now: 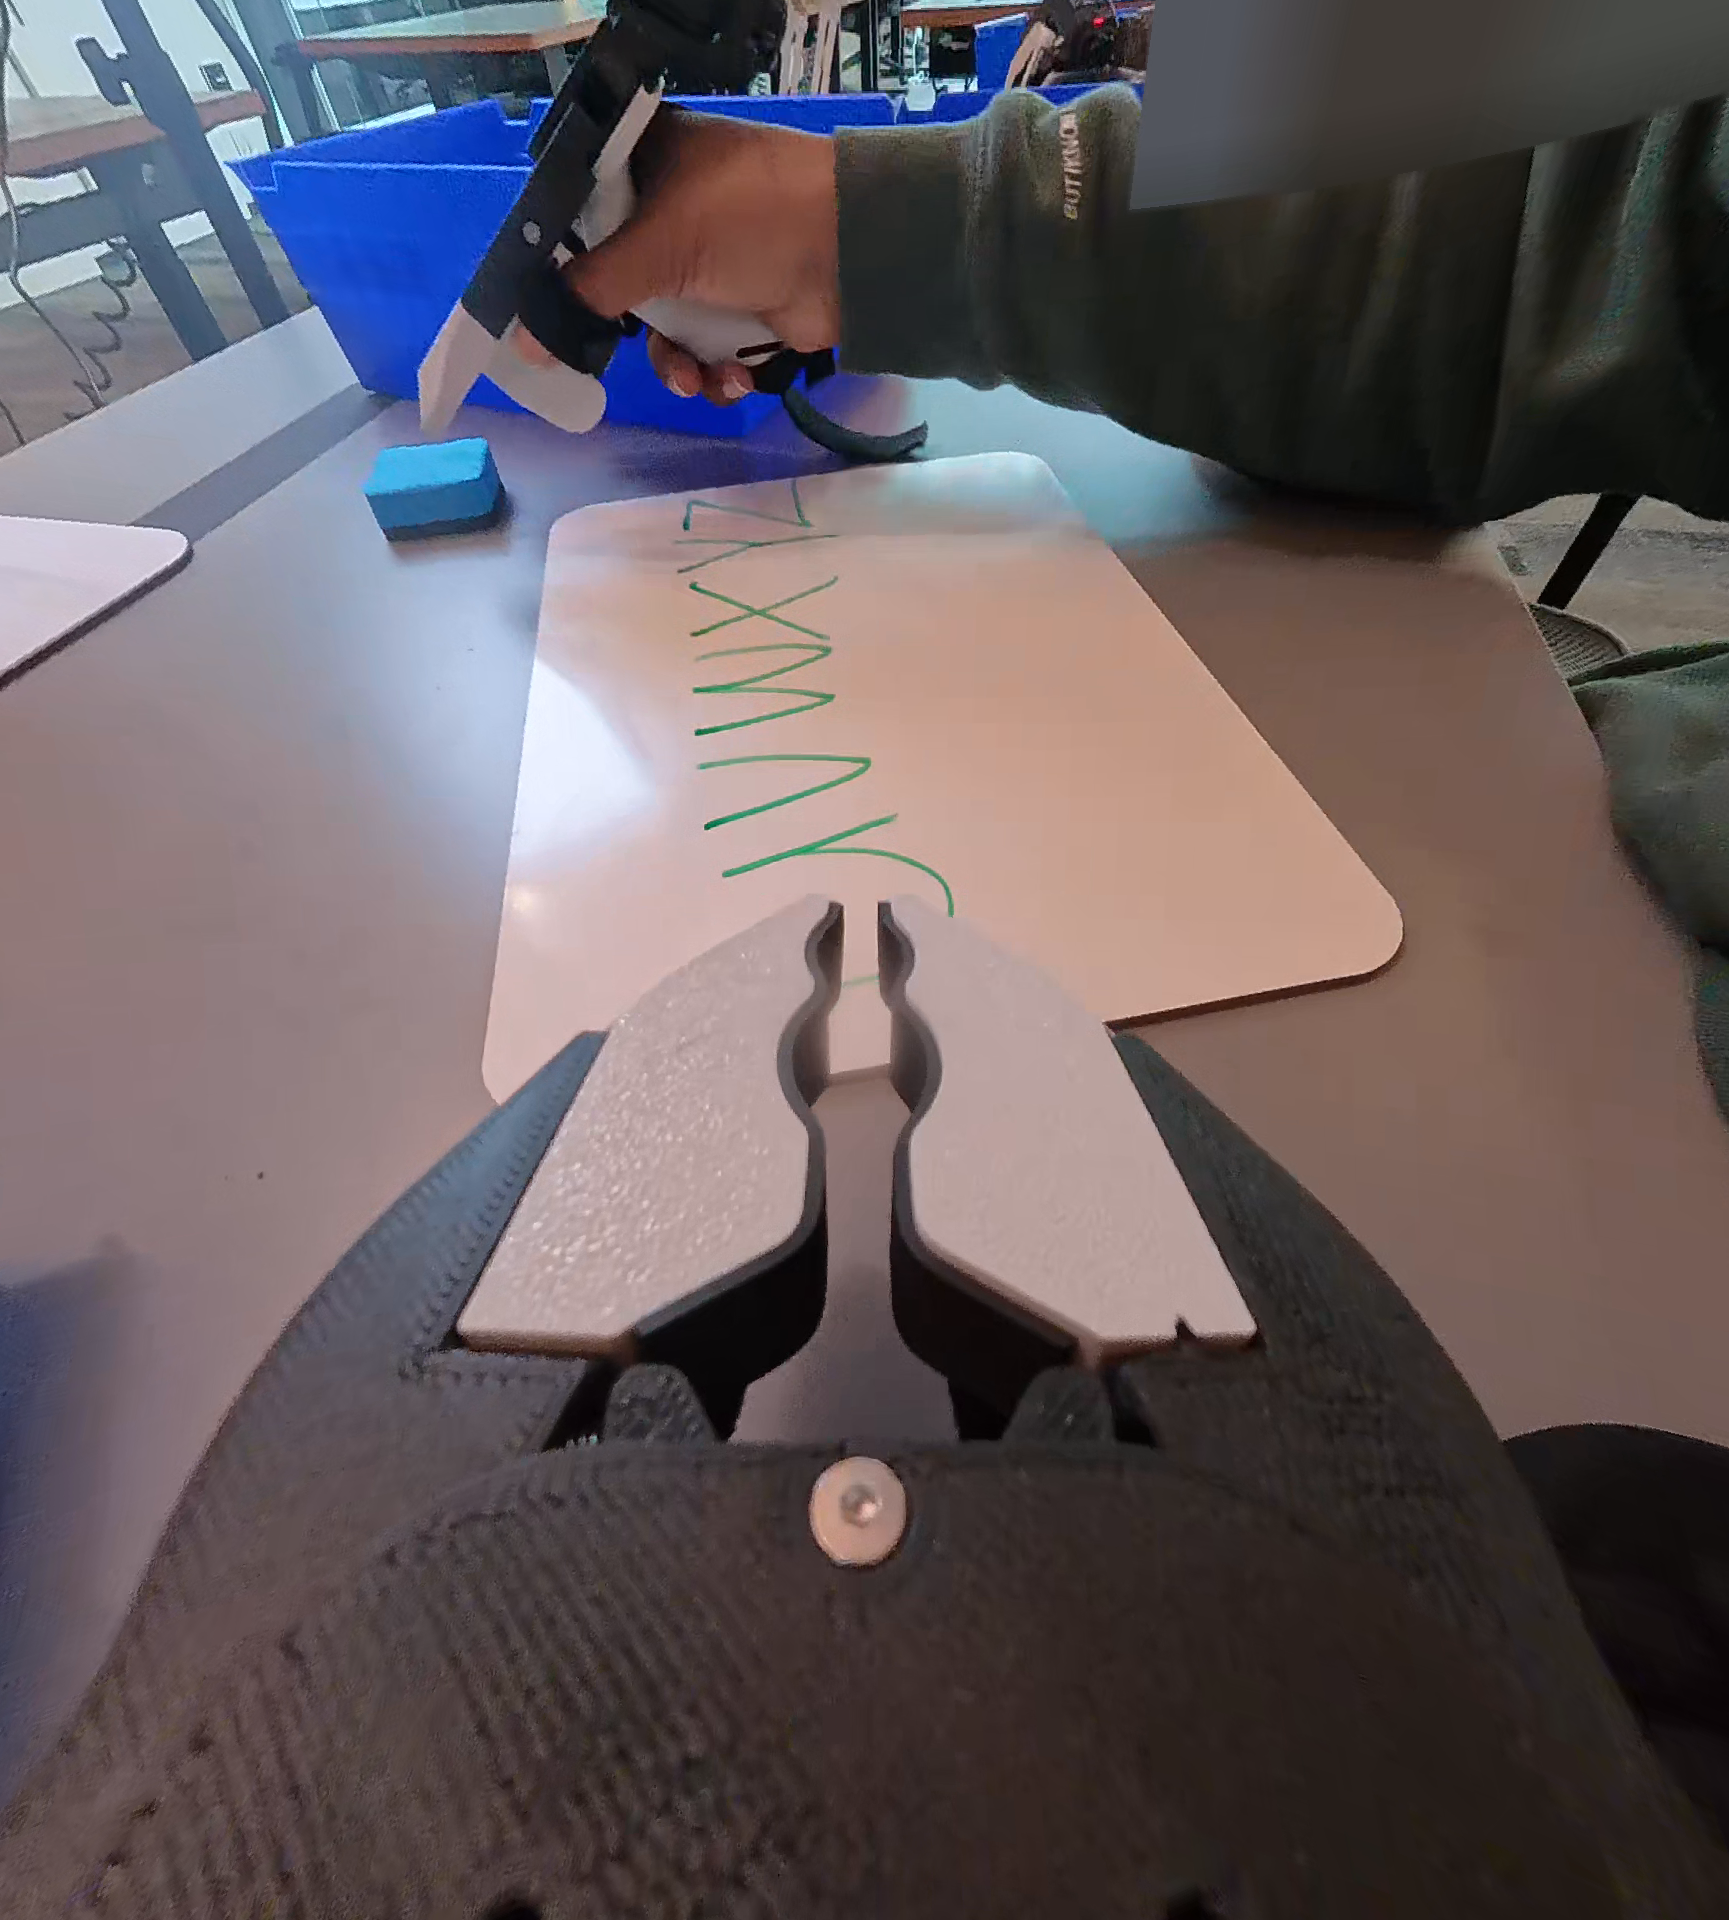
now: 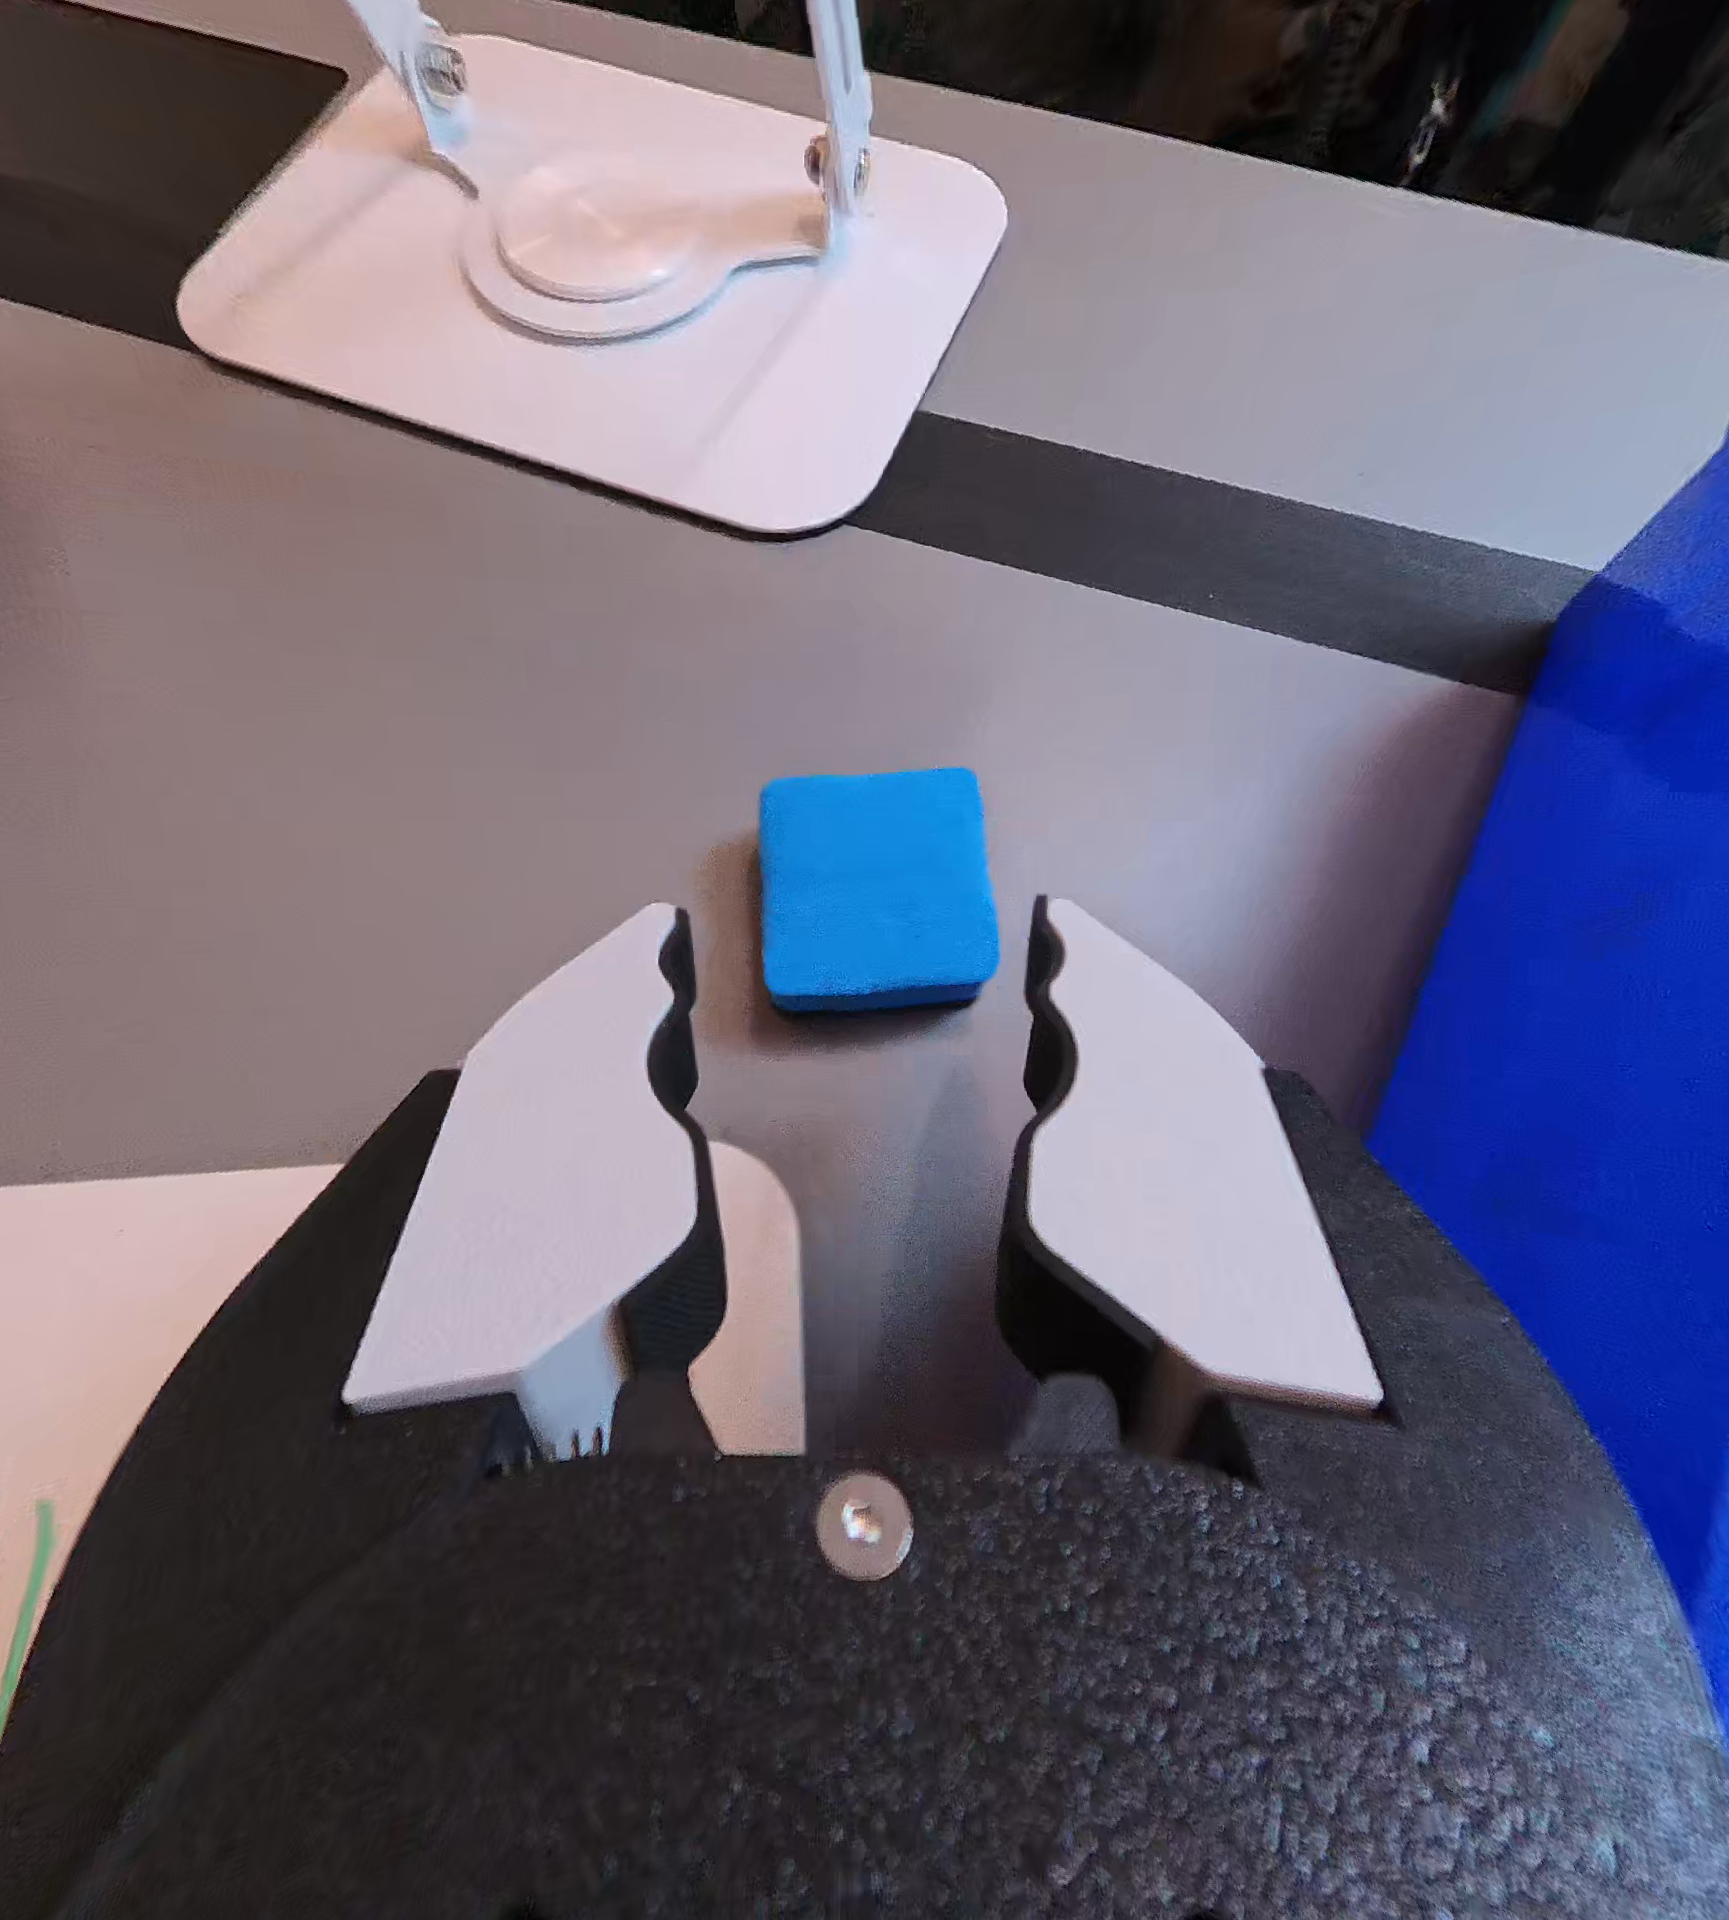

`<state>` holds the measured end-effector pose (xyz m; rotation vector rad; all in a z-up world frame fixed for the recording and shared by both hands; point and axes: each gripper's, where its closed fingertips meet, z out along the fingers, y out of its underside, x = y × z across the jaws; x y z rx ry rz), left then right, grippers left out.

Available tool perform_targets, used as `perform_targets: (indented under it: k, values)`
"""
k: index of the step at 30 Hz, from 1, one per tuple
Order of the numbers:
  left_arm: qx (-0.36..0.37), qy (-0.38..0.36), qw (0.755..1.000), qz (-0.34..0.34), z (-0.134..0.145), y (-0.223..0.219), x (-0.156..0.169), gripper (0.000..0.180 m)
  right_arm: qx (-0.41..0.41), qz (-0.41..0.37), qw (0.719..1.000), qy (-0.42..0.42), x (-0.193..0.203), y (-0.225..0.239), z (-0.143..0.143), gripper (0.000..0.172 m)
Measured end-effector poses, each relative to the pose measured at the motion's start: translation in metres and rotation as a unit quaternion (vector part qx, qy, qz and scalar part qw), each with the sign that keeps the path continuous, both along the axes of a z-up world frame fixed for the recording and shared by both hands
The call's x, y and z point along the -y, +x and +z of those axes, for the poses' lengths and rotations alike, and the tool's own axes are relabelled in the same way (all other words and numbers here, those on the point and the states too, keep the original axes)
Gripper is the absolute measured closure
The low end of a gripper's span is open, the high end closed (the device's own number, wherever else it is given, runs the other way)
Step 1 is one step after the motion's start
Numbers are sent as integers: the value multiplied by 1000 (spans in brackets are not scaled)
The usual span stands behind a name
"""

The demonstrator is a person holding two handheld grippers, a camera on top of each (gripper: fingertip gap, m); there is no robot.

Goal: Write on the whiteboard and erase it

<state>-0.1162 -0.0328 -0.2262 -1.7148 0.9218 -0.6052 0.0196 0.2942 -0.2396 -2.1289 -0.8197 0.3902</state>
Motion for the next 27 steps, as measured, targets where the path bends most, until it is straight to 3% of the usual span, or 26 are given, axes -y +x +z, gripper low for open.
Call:
perform_targets:
  k: [6,9,10,12,15,19,23,27]
  values:
    - [10,-7,1000,2,1,-1,-1,174,-3,43,997,-63,-9,-5,-13,95]
    - [5,-4,1000,3,0,-1,-1,174,38,48,994,-85,-8,-10,-29,93]
    - [4,-4,1000,2,0,0,-1,174,57,47,994,-83,-10,-10,-33,95]
    - [-2,-3,1000,0,-1,1,0,174,75,54,993,-67,-13,-11,-33,119]
    - [-39,11,999,-8,-7,1,1,174,56,83,994,-41,-6,-16,-16,120]
    - [-142,67,987,-25,-21,6,7,173,42,167,984,-48,52,-18,4,120]
    - [-192,101,975,-45,-27,20,16,176,112,228,965,-68,121,12,-12,119]
    - [-203,112,970,-67,-22,40,24,180,125,233,962,-73,154,39,-24,119]
